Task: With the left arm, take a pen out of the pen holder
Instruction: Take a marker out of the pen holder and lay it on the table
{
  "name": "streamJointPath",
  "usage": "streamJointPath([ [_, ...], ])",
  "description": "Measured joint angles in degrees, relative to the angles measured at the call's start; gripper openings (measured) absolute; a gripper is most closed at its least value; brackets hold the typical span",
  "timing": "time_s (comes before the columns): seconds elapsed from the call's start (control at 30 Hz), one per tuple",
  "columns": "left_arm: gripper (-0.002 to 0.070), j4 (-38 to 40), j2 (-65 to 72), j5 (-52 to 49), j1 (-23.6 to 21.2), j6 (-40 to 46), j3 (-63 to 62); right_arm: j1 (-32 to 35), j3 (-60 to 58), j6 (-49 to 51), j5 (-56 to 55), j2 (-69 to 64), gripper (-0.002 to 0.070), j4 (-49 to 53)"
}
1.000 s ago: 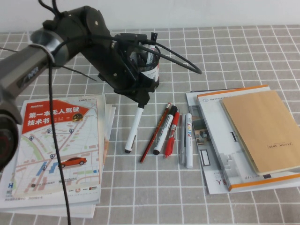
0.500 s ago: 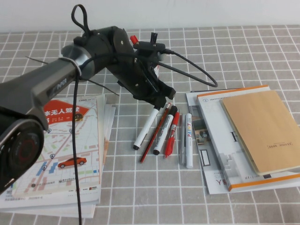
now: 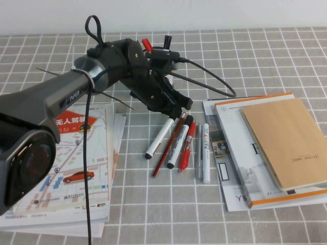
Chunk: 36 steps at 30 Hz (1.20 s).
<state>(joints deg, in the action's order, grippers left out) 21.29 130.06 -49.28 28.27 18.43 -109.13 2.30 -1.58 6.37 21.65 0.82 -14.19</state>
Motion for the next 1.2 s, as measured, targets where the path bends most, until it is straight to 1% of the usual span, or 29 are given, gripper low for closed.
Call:
streamJointPath([
  [0.23,0.0106,0.13,0.1,1.03,0.0,-0.63,0.0,0.0,0.0,0.0,0.0,0.0,-0.0013,0.0],
  [0.27,0.012,0.13,0.1,1.17,0.0,-0.63,0.0,0.0,0.0,0.0,0.0,0.0,-0.0013,0.0],
  [0.33,0.017,0.13,0.1,1.58,0.0,-0.63,0.0,0.0,0.0,0.0,0.0,0.0,-0.0013,0.0],
  [0.4,0.025,0.25,0.1,1.71,0.0,-0.72,0.0,0.0,0.0,0.0,0.0,0.0,-0.0013,0.0],
  [0.47,0.0308,0.38,0.1,1.71,0.0,-1.0,0.0,0.0,0.0,0.0,0.0,0.0,-0.0012,0.0],
  [0.53,0.0332,0.38,0.1,1.03,0.0,-1.09,0.0,0.0,0.0,0.0,0.0,0.0,-0.0013,0.0],
  [0.6,0.0337,0.07,0.1,-0.49,0.0,-1.09,0.0,0.0,0.0,0.0,0.0,0.0,-0.0013,0.0],
  [0.63,0.0328,-0.41,-0.15,-1.52,0.0,-1.09,0.0,0.0,0.0,0.0,0.0,0.0,-0.0013,0.0],
  [0.67,0.0302,-1.14,-0.67,-2.51,0.0,-1.09,0.0,0.0,0.0,0.0,0.0,0.0,-0.0013,0.0],
  [0.7,0.0258,-2.08,-1.31,-3.51,0.0,-1.12,0.0,0.0,0.0,0.0,0.0,0.0,-0.0013,0.0],
  [0.77,0.0128,-4.65,-3.19,-4.76,0.0,-1.12,0.0,0.0,0.0,0.0,0.0,0.0,-0.0013,0.0],
  [0.8,0.0084,-5.89,-4.64,-5.12,0.0,-1.12,0.0,0.0,0.0,0.0,0.0,0.0,-0.0013,0.0],
  [0.87,0.0039,-7.93,-7.85,-5.36,0.0,-1.12,0.0,0.0,0.0,0.0,0.0,0.0,-0.0013,0.0],
  [0.93,0.0018,-9.61,-12.04,-5.36,0.0,-1.12,0.0,0.0,0.0,0.0,0.0,0.0,-0.0013,0.0],
  [1.07,0.0004,-10.5,-20.92,-4.87,0.0,-0.9,1.84,0.0,0.0,0.0,0.0,0.0,-0.0013,0.0],
  [1.13,0.0003,-10.29,-25.55,-3.47,0.0,-0.9,4.99,0.0,0.0,0.0,0.0,0.0,-0.0013,0.0],
  [1.2,0.0003,-9.61,-31.06,-0.56,0.16,-0.9,10.71,0.0,0.0,0.0,0.0,0.0,-0.0013,0.0],
])
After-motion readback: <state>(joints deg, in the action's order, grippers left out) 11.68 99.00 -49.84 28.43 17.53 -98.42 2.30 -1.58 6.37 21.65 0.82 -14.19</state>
